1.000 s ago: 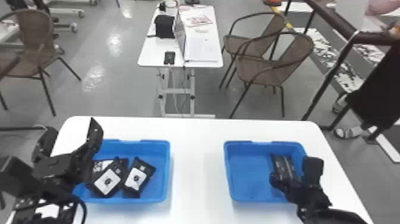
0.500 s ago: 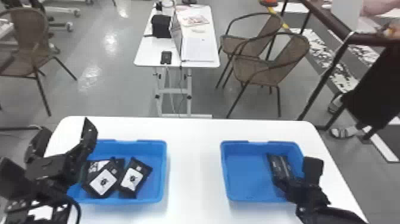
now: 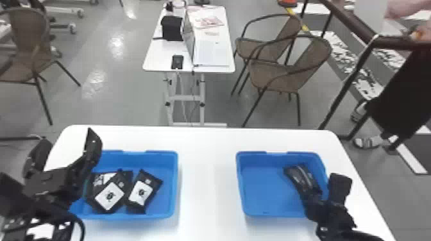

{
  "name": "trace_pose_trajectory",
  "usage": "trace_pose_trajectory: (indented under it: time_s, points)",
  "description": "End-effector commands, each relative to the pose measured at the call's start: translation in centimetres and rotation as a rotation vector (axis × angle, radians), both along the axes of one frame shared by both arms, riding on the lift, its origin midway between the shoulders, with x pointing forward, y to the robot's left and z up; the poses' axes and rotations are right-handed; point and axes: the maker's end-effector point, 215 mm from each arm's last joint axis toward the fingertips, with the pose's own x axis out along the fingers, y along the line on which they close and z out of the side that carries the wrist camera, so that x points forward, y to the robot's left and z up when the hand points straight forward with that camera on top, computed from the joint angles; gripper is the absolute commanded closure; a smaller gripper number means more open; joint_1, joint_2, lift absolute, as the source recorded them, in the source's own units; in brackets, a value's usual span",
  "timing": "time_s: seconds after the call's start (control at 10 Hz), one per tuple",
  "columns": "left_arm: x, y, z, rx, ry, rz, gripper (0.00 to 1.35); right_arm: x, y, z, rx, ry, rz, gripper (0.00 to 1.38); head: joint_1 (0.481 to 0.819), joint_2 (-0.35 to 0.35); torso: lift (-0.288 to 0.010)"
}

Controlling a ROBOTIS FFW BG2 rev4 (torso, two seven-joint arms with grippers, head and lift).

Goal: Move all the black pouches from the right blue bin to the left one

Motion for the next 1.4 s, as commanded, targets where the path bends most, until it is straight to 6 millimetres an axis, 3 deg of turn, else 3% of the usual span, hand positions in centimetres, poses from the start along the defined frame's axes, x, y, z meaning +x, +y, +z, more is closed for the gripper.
trace_pose_trajectory:
  time_s: [0.0,0.3,0.4,0.7,0.9,1.0,1.1,1.2,1.3]
  points:
    - [0.1,-0.2,0.0,-0.009,0.0,-0.003,0.12,0.7,0.7,2.0,0.002,-0.058,0.014,1.28,0.695,-0.088,0.01]
    - [0.7,-0.5,-0.1,-0.035,0.011,-0.014,0.12,4.1,4.5,7.8,0.057,-0.2,0.141,1.28,0.695,-0.066,0.01]
    - [0.9,-0.6,0.0,-0.047,0.017,-0.021,0.12,5.7,7.1,10.6,0.091,-0.262,0.215,1.28,0.695,-0.049,0.01]
    - [1.7,-1.3,-0.2,-0.089,0.046,-0.062,0.12,8.9,18.3,18.1,0.22,-0.406,0.464,1.28,0.695,0.029,0.01]
    - [1.9,-1.6,-0.2,-0.093,0.05,-0.076,0.12,8.7,24.1,21.5,0.276,-0.453,0.577,1.28,0.695,0.103,0.01]
    - [1.9,-1.6,-0.4,-0.095,0.055,-0.074,0.12,8.2,25.4,22.0,0.269,-0.452,0.609,1.28,0.695,0.134,0.01]
    - [1.9,-1.6,-0.1,-0.095,0.047,-0.073,0.12,7.8,25.3,21.5,0.23,-0.438,0.621,1.05,0.695,0.156,0.01]
    - [1.8,-1.3,0.0,-0.093,0.041,-0.07,0.12,7.5,24.2,20.2,0.205,-0.402,0.607,0.43,0.695,0.163,0.01]
    - [1.8,-1.4,-0.3,-0.093,0.05,-0.074,0.12,7.2,22.5,18.7,0.18,-0.356,0.587,0.04,0.695,0.165,0.01]
